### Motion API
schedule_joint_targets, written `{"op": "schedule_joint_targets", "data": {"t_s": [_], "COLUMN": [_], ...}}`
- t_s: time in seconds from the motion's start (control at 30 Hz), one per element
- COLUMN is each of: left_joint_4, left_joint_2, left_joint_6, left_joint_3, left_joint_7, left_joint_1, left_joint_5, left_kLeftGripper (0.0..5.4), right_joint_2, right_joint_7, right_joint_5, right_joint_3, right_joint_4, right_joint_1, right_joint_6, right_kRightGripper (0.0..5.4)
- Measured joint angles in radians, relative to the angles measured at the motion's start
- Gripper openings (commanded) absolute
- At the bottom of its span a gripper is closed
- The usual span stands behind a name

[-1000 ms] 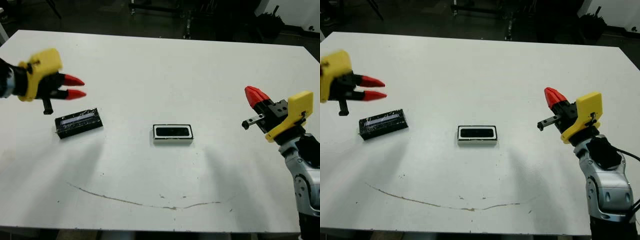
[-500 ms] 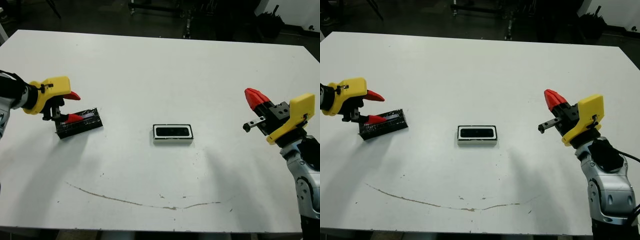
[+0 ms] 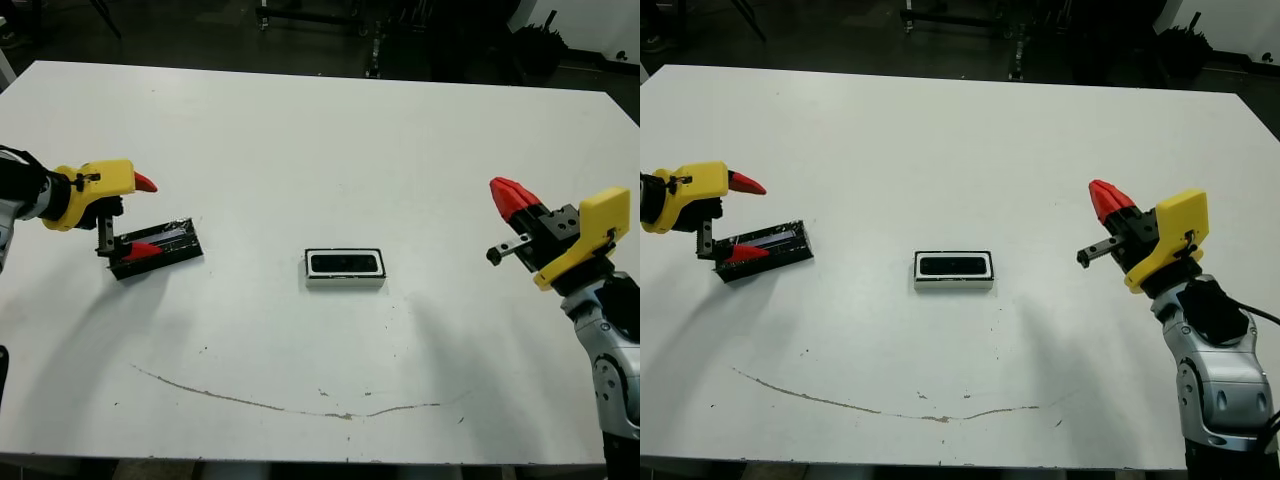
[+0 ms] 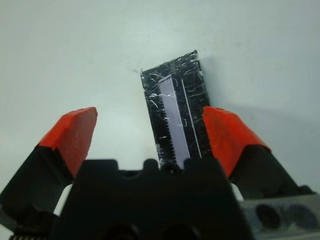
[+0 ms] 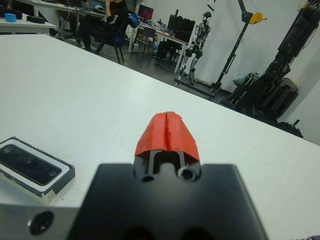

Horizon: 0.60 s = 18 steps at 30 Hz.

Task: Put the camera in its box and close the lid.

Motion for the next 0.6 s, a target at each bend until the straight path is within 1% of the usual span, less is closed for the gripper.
{"op": "schedule_joint_targets", "data": {"t_s": [0.1, 0.2, 0.33, 0.47, 0.53, 0.6], "left_joint_4": [0.001, 0.013, 0.037, 0.06, 0.072, 0.088], "left_joint_2": [0.0, 0.0, 0.001, 0.0, -0.001, -0.005], "left_joint_6": [-0.008, -0.047, -0.075, -0.079, -0.057, 0.007], "left_joint_3": [-0.009, -0.017, -0.023, -0.021, -0.015, -0.004], "left_joint_7": [0.028, 0.036, 0.039, 0.029, 0.031, 0.031], "left_joint_1": [-0.002, -0.007, -0.014, -0.023, -0.026, -0.033], "left_joint_5": [0.019, 0.03, 0.032, 0.032, 0.03, 0.022], "left_kLeftGripper": [5.39, 5.39, 5.39, 5.39, 5.39, 5.39], "right_joint_2": [-0.001, -0.002, -0.002, -0.002, -0.002, -0.002], "right_joint_7": [0.0, 0.0, 0.0, 0.0, 0.0, 0.0], "right_joint_5": [0.004, 0.004, 0.004, 0.005, 0.007, 0.008], "right_joint_3": [0.0, 0.0, 0.0, 0.0, 0.0, 0.0], "right_joint_4": [0.0, 0.0, 0.0, 0.0, 0.0, 0.0], "right_joint_1": [0.001, 0.002, 0.004, 0.004, 0.004, 0.004], "right_joint_6": [0.0, 0.0, 0.0, 0.0, 0.0, 0.0], "right_kRightGripper": [0.0, 0.0, 0.0, 0.0, 0.0, 0.0]}}
